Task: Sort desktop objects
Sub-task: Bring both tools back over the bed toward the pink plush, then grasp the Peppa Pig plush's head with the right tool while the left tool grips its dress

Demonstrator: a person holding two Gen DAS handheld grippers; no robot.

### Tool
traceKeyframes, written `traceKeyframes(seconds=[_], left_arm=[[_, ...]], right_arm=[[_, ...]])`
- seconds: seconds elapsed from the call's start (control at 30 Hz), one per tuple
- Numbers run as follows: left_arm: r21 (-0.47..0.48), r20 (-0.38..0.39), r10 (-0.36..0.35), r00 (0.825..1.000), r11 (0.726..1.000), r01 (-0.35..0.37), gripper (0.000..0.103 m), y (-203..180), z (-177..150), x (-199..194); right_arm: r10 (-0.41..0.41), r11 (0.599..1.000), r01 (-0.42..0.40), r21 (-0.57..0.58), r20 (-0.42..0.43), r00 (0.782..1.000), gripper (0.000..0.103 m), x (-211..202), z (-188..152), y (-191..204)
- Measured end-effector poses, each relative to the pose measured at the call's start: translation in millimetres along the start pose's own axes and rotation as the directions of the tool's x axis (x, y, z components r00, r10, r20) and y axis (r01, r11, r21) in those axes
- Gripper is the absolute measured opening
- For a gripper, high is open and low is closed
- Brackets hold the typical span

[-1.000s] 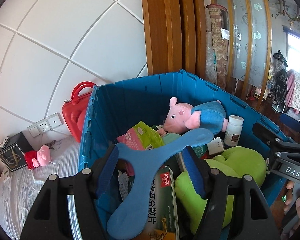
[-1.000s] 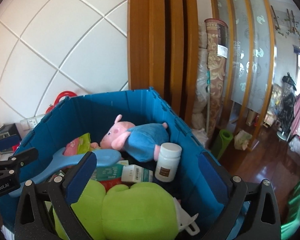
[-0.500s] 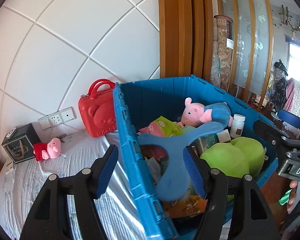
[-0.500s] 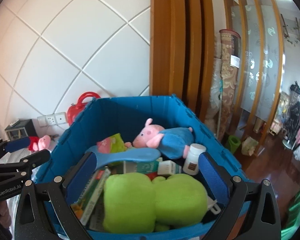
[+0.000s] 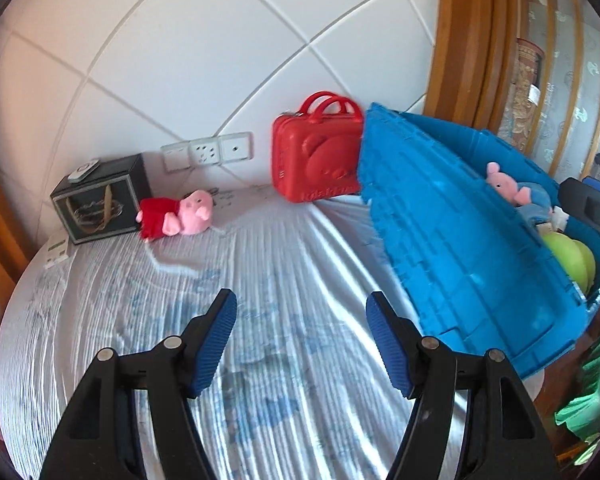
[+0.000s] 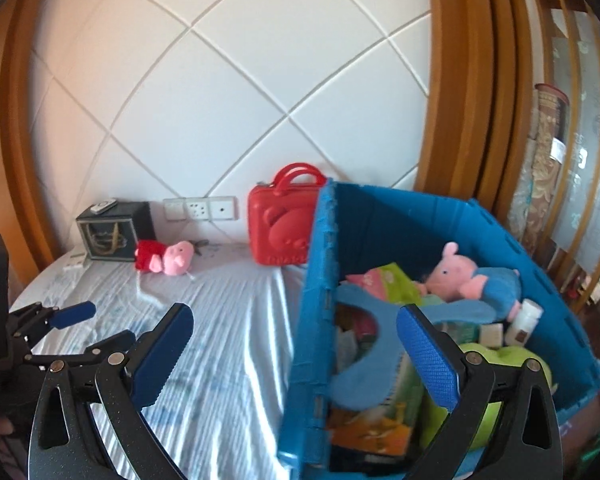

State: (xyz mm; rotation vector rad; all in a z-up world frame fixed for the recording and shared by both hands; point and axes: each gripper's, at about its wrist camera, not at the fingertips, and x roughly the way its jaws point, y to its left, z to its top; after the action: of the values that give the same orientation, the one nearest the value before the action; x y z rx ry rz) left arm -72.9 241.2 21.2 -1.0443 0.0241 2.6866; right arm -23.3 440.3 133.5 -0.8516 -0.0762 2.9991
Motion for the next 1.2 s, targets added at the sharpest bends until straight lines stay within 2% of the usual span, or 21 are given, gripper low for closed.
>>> traceKeyframes(seconds=[0.13,0.3,0.4,0.53,0.63,0.73,0.8,1.0,1.07,1.13,1.17,1.2], left_arm=[[-0.034,-0.085,0.057,0.995,0.998,-0.06,0.066,59,-15,24],[-0.095,-0.162,0.098,0.982,0.989,-0.115,0.066,124,-27,52],[-0.129,-0.199,0.136,0.971,0.978,-0.163,0.066,162,-27,74],[-0.172,-0.238,0.148,0.96,0.966,-0.191,0.066,209,-15,115],[-0.193,-0.236,0.175,0.956,0.956,-0.222,0.066,245,4,153],[-0.236,-0.205,0.202,0.958,0.939,-0.249,0.066,281,24,193],[-0.274,-0.186,0.196,0.963,0.931,-0.242,0.066,302,32,218],[-0.334,-0.183,0.184,0.966,0.913,-0.237,0.066,339,46,289],[-0.325,-0.182,0.187,0.965,0.915,-0.239,0.066,344,52,306],[-0.299,-0.189,0.199,0.962,0.921,-0.25,0.066,344,56,319],[-0.288,-0.186,0.199,0.962,0.925,-0.247,0.066,343,57,323],[-0.278,-0.182,0.197,0.963,0.929,-0.243,0.066,341,58,324]], right_arm=[[0.06,0.998,-0.063,-0.032,-0.082,0.995,0.103,40,2,52],[0.122,0.992,-0.128,-0.014,-0.215,0.969,0.103,109,-2,100],[0.138,0.989,-0.145,-0.003,-0.281,0.95,0.103,156,1,121],[0.152,0.988,-0.155,0.018,-0.326,0.933,0.103,220,13,141],[0.166,0.985,-0.169,0.022,-0.369,0.914,0.103,275,23,159],[0.178,0.983,-0.181,0.028,-0.395,0.901,0.103,338,36,180],[0.195,0.981,-0.187,0.06,-0.404,0.894,0.103,384,44,190],[0.182,0.983,-0.156,0.097,-0.41,0.894,0.103,537,68,237],[0.178,0.983,-0.144,0.112,-0.421,0.889,0.103,577,69,247],[0.145,0.987,-0.103,0.12,-0.421,0.896,0.103,609,64,252],[0.155,0.986,-0.113,0.12,-0.434,0.887,0.103,620,59,254],[0.181,0.983,-0.148,0.106,-0.476,0.86,0.102,629,48,258]])
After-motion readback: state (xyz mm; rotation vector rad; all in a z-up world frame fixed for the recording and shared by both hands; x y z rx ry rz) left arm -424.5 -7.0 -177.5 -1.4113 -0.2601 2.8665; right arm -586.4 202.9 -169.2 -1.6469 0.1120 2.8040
